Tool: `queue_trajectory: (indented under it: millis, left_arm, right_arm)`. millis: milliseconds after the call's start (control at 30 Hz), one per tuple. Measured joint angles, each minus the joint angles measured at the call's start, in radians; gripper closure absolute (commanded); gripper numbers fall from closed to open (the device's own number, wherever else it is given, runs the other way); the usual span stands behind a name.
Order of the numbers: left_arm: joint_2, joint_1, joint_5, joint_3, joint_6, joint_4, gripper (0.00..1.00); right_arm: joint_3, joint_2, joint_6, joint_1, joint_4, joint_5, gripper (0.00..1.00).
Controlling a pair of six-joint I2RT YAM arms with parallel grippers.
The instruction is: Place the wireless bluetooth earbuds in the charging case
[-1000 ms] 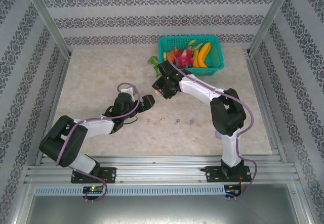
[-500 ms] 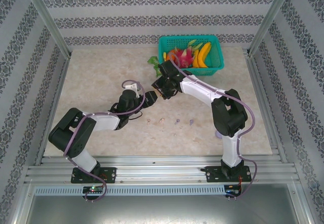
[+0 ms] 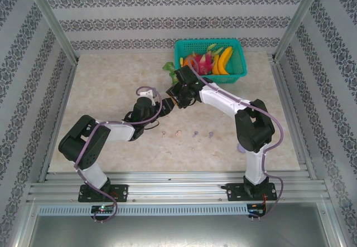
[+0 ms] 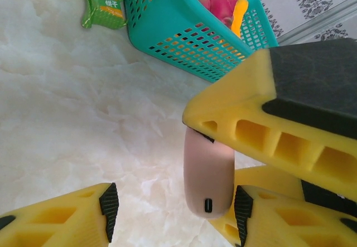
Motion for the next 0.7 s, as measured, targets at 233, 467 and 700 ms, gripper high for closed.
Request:
queue_trajectory:
  millis: [233, 467, 700]
  left_arm:
    - [0.011, -0.001, 0.000, 0.004, -0.014, 0.026, 0.52]
    - [0.018, -0.001, 0.000, 0.013, -0.020, 0.046, 0.64]
    - [0.018, -0.002, -0.001, 0.018, -0.026, 0.052, 0.79]
  right_arm:
    - [0.000, -0.002, 0.014, 0.013, 0.009, -0.006, 0.53]
    - [0.000, -0.002, 0.016, 0.013, 0.017, -0.007, 0.53]
    - [-0.002, -0.002, 0.029, 0.015, 0.027, -0.005, 0.53]
